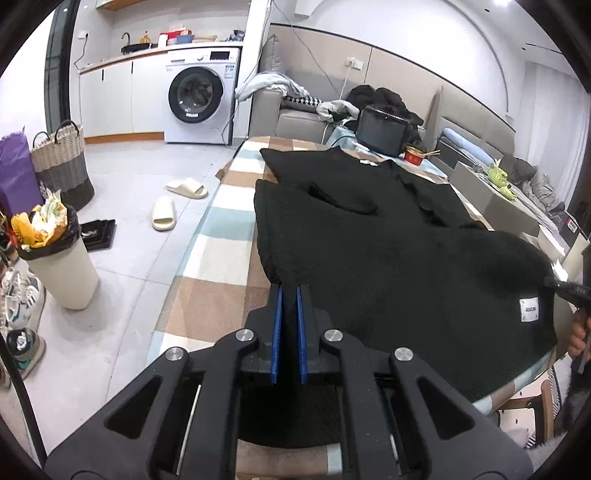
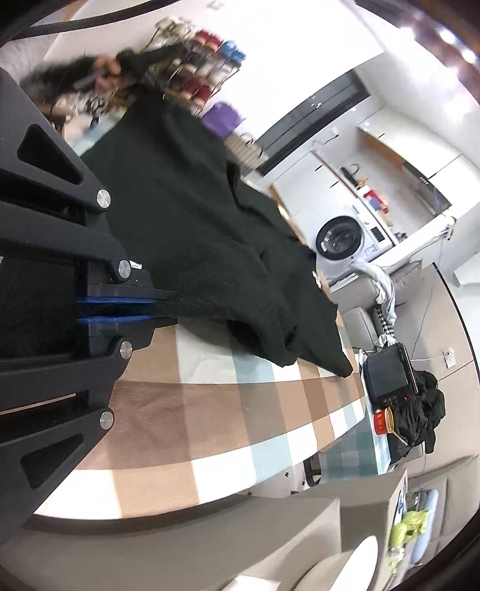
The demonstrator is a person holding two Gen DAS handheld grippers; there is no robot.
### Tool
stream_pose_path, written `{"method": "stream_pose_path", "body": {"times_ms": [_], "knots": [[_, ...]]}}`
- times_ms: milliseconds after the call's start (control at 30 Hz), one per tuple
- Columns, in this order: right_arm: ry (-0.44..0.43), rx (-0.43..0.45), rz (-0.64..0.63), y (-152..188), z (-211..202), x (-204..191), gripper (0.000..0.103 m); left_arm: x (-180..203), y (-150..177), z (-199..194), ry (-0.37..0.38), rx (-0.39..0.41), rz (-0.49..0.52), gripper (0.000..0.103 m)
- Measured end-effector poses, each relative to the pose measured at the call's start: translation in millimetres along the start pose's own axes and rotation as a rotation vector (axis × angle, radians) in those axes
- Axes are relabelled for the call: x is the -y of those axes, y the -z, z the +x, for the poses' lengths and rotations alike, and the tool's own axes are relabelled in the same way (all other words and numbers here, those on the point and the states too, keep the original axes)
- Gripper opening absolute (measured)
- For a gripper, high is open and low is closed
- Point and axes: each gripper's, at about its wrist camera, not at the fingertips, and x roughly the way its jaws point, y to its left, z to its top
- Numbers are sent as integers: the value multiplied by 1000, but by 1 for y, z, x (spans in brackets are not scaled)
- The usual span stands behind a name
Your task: Fold small clothes
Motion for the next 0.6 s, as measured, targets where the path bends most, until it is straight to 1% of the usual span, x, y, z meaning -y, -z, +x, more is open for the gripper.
{"method": "stream_pose_path", "body": {"times_ms": [67,133,200,233,267,300,333,367,467,533,567,600], "knots": [[15,-2,-7,4,0,1,5,2,2,3,13,-14,-2,5],[47,-21,-8,5,5,2,5,7,4,9,4,-30,5,5],[75,-45,-16,6,12,3,7,4,5,11,-14,-41,-1,16],[77,-56,-11,6,14,5,9,1,6,12,-23,-44,-8,33],[83,-68,-3,6,17,7,13,-2,7,13,-33,-38,-21,51],[86,-79,0,7,19,9,17,-6,7,13,-39,-23,-37,58],[82,-85,6,8,20,11,29,-9,7,14,-39,-9,-48,65],[69,-84,13,9,21,13,38,-12,7,17,-39,-8,-54,67],[62,-87,13,12,22,15,41,-18,4,37,-49,-54,-69,67],[66,-91,4,15,23,14,42,-17,3,55,-50,-98,-50,67],[69,-95,4,15,23,15,44,-15,2,64,-65,-118,-34,67],[75,-101,1,17,24,15,45,-13,3,73,-97,-144,-11,67]]}}
